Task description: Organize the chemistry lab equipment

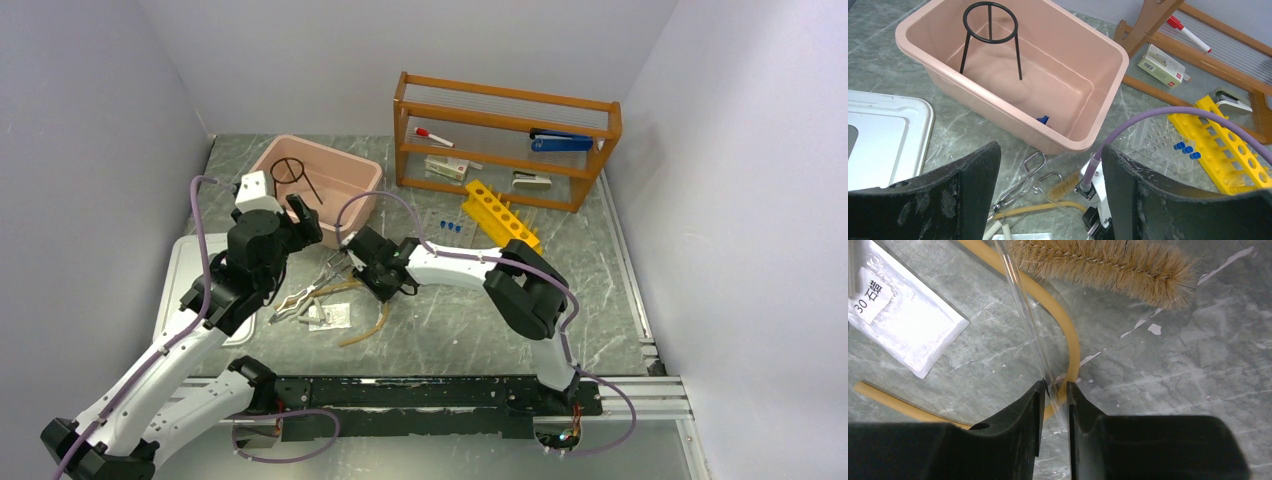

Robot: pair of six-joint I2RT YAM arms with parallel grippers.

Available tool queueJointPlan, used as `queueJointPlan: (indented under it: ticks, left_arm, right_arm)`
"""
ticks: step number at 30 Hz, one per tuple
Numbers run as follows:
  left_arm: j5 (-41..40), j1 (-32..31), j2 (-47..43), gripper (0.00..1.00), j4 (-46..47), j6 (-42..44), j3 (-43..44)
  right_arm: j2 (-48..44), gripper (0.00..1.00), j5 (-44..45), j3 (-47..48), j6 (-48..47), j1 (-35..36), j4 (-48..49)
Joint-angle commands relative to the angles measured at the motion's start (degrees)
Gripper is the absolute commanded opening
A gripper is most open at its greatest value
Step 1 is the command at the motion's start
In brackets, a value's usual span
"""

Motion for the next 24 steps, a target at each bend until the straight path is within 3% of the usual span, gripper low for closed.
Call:
queueJointPlan:
  ticks: [1,8,17,24]
  left_arm:
    - [-1.0,-0.1,0.2,0.78,2.3,0.9,1.1]
    - [-1.2,-0.1,0.0,0.78,2.2,0.7,0.8]
    - [-1.2,-0.1,-0.6,0.78,1.5,-1.4,0.0]
    - [1.9,-0.1,-1.1,0.83,-1.3,-8.6,-1.0]
  right_arm:
    - [1.0,0.18,2.7,1.2,-1.4,0.8,-1.9]
    - [-1.7,0.05,3.2,-0.1,-2.5,0.9,-0.6]
    - [-8.1,0.03,-0.2,-4.7,-7.3,0.9,2.4]
    - [-15.4,0.00,-2.3,-10.9,-6.9,0.8,10.5]
